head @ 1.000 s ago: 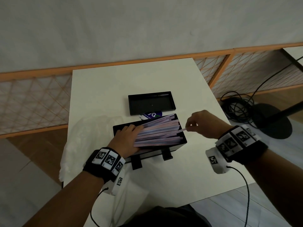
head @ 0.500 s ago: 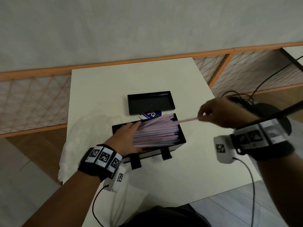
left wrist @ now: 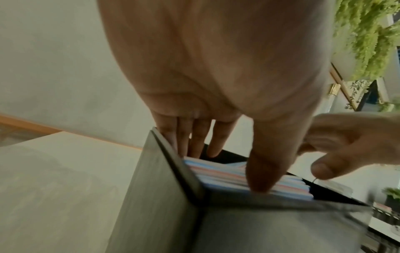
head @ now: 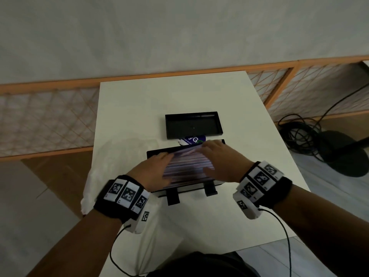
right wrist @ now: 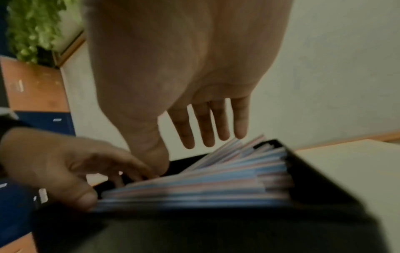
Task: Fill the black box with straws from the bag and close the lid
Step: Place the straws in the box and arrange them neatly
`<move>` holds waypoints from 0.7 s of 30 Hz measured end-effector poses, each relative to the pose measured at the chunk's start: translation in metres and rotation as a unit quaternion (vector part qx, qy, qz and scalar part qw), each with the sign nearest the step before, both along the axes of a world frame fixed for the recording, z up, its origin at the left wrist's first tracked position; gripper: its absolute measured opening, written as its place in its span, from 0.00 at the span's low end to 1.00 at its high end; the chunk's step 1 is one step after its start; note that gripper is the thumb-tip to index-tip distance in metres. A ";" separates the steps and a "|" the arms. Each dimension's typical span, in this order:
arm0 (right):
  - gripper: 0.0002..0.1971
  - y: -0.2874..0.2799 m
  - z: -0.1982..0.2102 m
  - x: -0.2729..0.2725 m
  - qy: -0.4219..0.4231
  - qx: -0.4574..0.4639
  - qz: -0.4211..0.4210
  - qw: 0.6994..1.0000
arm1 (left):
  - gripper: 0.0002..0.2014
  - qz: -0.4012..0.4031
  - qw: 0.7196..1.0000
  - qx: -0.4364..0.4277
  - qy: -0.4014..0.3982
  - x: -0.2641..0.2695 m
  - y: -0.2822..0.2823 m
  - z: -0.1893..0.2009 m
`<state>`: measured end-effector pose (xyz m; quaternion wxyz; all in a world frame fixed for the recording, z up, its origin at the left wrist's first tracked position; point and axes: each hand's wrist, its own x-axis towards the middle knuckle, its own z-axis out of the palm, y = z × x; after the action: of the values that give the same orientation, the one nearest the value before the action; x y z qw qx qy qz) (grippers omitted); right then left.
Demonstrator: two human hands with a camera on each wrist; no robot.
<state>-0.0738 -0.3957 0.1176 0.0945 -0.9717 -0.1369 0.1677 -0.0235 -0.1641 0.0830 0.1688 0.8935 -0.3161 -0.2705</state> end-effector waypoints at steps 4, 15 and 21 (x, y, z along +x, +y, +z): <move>0.39 0.007 -0.025 0.006 0.048 -0.098 0.003 0.994 | 0.43 -0.020 0.998 0.051 -0.019 0.000 -0.005 -0.010; 0.33 0.009 -0.042 0.017 0.091 -0.079 -0.047 0.992 | 0.33 -0.033 0.991 0.119 -0.057 0.005 -0.014 -0.022; 0.31 0.010 -0.042 0.028 0.053 -0.133 -0.003 0.990 | 0.43 -0.043 0.983 0.150 -0.096 0.005 -0.020 -0.021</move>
<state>-0.0454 -0.3855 0.0754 -0.0280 -0.9657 -0.1054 0.2355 -0.0182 -0.1843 0.0616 -0.0104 0.9160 -0.3247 -0.2354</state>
